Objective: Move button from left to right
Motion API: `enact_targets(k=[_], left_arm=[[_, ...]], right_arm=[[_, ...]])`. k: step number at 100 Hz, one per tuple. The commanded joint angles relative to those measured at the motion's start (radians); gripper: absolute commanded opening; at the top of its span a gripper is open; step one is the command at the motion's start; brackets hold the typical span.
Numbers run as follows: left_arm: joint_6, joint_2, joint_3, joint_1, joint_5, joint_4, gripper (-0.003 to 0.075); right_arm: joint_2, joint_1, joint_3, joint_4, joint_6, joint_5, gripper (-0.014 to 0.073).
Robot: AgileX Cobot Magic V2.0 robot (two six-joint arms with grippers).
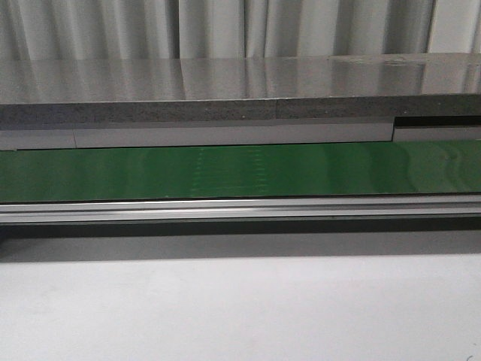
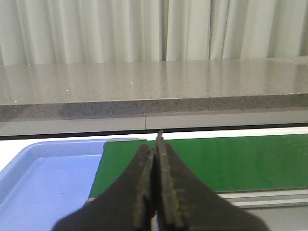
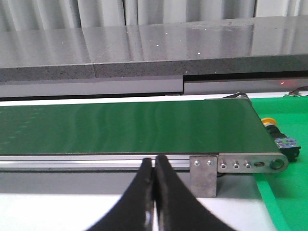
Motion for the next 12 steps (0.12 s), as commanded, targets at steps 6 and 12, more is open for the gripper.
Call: enact_targets(k=[6,12], left_arm=[[-0.012,-0.030,0.034,-0.006,-0.078,-0.001,-0.0020],[-0.012,-0.030,0.034,-0.006,-0.078,-0.001,-0.0020]], right_arm=[[-0.021,0.001,-0.016,-0.009,-0.002,-0.083,-0.0068],[-0.021,0.001,-0.016,-0.009,-0.002,-0.083,-0.0068]])
